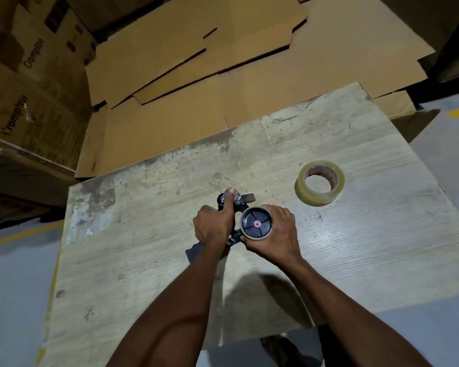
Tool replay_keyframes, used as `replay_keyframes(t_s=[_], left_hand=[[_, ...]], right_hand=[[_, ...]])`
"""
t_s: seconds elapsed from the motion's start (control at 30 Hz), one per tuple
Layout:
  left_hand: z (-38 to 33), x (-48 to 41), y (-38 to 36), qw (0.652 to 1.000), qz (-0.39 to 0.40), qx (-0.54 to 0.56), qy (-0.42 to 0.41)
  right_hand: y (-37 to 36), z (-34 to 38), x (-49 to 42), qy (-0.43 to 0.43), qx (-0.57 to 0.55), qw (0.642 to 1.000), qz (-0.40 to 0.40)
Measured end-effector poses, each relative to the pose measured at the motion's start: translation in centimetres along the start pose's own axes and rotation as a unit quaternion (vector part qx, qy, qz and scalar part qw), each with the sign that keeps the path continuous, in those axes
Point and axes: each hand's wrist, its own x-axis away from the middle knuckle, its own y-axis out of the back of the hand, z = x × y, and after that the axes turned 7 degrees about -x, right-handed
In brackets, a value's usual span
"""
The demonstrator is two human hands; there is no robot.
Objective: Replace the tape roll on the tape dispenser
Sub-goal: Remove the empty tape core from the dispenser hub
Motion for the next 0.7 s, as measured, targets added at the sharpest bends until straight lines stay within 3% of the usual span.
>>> replay_keyframes(t_s=[0.5, 0.7], left_hand=[[1.0, -1.0, 0.1, 0.996, -0.02, 0.016, -0.08], [0.7, -0.6, 0.4, 0.997, -0.013, 0.006, -0.077]], right_hand=[[-0.1, -0.1, 1.3, 0.114, 0.003, 0.992, -0.043], [0.1, 0.1, 1.2, 0.085, -0.006, 0.996, -0.032]])
